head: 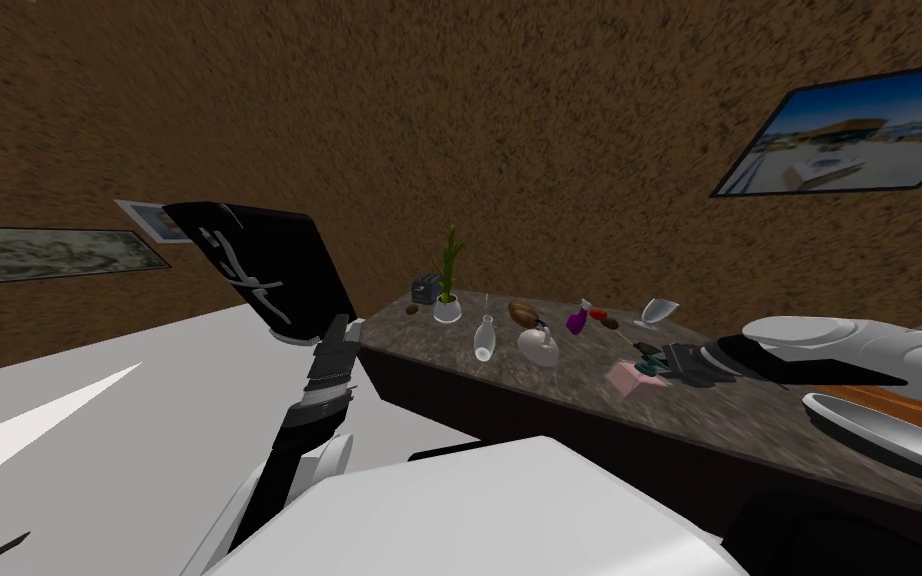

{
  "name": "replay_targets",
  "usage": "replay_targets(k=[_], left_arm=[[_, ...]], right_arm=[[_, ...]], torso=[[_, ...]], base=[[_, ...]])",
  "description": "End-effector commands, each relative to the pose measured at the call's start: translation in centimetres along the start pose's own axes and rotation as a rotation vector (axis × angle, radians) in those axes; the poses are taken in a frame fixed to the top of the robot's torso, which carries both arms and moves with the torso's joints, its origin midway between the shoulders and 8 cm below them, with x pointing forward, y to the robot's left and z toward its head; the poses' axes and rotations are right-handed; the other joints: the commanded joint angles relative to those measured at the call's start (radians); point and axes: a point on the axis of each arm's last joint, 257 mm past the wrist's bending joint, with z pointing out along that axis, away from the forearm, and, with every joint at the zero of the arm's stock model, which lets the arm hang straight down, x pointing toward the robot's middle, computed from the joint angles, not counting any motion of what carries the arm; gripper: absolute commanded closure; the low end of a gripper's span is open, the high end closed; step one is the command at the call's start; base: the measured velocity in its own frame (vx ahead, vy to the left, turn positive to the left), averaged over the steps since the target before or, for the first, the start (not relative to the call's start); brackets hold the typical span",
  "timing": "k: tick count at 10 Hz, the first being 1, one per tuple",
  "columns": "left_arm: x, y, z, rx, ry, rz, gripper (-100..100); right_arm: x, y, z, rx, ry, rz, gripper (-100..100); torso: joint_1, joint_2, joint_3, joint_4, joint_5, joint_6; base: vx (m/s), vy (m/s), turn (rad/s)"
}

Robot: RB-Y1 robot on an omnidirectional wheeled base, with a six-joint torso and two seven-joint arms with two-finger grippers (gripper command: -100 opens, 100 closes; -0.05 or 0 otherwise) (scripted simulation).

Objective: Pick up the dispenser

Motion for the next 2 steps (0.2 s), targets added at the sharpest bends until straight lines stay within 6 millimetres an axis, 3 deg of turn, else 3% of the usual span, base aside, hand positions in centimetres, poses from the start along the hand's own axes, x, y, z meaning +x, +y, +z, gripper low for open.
replay_targets(k=[1,2], left_arm=[[0.00,0.00,0.00,0.000,0.000,0.000,0],[0.00,0.00,0.00,0.000,0.000,0.000,0]], right_arm=[[0.00,0.00,0.00,0.000,0.000,0.000,100],[0.00,0.01,0.00,0.000,0.000,0.000,0]], torso=[[0.000,0.000,0.000,0.000,0.000,0.000],[0.000,0.000,0.000,0.000,0.000,0.000]], base=[[0.000,0.000,0.000],[0.000,0.000,0.000]])
